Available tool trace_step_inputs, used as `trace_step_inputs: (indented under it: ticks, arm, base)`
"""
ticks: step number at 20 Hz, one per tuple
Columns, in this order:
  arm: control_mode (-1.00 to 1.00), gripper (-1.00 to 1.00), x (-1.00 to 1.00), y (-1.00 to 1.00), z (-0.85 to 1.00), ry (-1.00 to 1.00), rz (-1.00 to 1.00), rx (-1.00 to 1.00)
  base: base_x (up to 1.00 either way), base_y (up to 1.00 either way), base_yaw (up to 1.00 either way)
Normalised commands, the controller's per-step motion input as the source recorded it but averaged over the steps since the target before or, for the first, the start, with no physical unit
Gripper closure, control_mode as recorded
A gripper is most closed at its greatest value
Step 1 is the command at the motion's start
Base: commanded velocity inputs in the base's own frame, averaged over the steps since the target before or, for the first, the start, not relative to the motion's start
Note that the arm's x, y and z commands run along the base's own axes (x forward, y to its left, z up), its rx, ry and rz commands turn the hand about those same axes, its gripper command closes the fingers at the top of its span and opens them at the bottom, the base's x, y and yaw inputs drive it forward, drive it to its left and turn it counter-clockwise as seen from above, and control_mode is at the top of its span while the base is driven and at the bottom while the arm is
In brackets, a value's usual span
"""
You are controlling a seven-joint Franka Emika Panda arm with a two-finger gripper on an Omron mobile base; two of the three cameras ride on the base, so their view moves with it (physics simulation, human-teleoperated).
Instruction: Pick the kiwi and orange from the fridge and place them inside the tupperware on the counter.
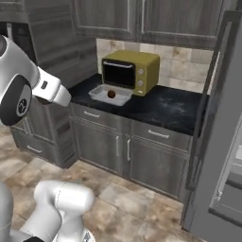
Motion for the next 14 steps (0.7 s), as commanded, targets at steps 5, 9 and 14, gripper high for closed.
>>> trace_step_inputs:
  ticks: [5, 9, 14]
  arm:
    - [1.0, 1.0, 0.0, 0.0, 0.0, 0.0, 0.0, 0.0]
    - [1.0, 1.0, 0.0, 0.0, 0.0, 0.0, 0.0, 0.0]
    - [1.0, 1.0, 0.0, 0.0, 0.0, 0.0, 0.0, 0.0]
  base:
    - [1.0, 0.34, -0.11]
    - [0.97, 0.43, -0.13]
    - [0.88, 0.51, -0.2]
